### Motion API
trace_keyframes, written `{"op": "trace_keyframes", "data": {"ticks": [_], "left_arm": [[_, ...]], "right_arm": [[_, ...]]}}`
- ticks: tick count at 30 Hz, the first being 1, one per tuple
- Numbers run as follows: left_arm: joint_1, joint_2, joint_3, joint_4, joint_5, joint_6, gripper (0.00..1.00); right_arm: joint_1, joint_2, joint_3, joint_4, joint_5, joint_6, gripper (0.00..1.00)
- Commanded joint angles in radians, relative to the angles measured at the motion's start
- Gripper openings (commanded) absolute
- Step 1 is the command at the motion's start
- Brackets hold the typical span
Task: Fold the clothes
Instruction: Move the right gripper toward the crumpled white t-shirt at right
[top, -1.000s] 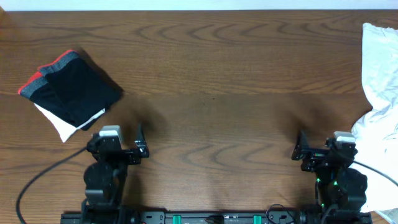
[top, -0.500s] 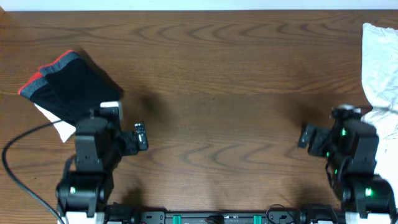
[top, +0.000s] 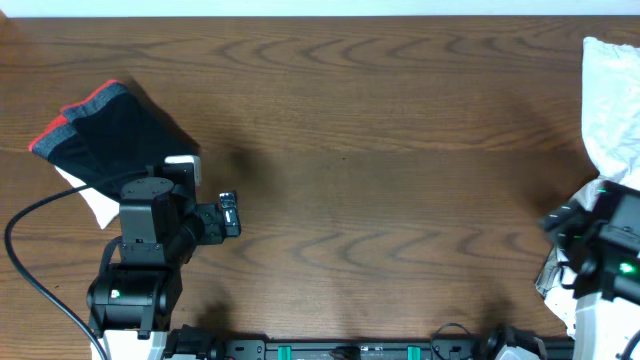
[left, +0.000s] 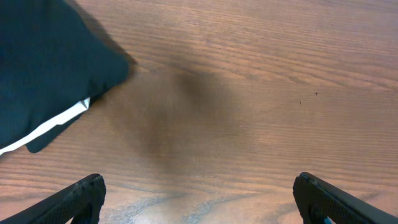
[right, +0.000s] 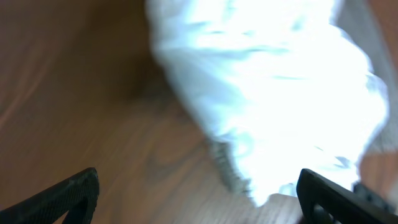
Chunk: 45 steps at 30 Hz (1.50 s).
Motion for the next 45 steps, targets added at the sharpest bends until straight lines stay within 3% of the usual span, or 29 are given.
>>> {"op": "trace_keyframes", "data": {"ticks": [1,7,15,22,31,37,41,45], "left_arm": [[0.004,-0.001,0.022,-0.003,0.013,-0.006,0.98],[0.004,-0.001,0.022,-0.003,0.013,-0.009,0.98],[0.004,-0.001,0.022,-0.002,0.013,-0.010,0.98],[0.004,-0.001,0.022,-0.003,0.013,-0.009,0.98],[0.004,-0.001,0.021,-0.003,0.013,-0.009,0.98],[0.004,-0.001,0.021,-0.003,0.013,-0.009,0.98],[0.004,-0.001,0.021,-0.003,0.013,-0.009,0.98],[0.004,-0.001,0.021,-0.002,0.013,-0.009,0.98]], "right_arm": [[-0.154,0.043,0.009,-0.005,0.013,0.079,0.99],[-0.354,0.122,-0.050,-0.003,0.008,0.126,0.93],[-0.485,0.175,-0.217,0.127,-0.034,0.149,0.86],[-0.515,0.175,-0.300,0.252,-0.040,0.162,0.80],[-0.515,0.176,-0.340,0.283,-0.029,0.163,0.78],[-0.515,0.175,-0.381,0.323,-0.022,0.169,0.69],[-0.515,0.175,-0.385,0.340,-0.028,0.168,0.49],[-0.515,0.175,-0.385,0.347,-0.024,0.168,0.15]]}}
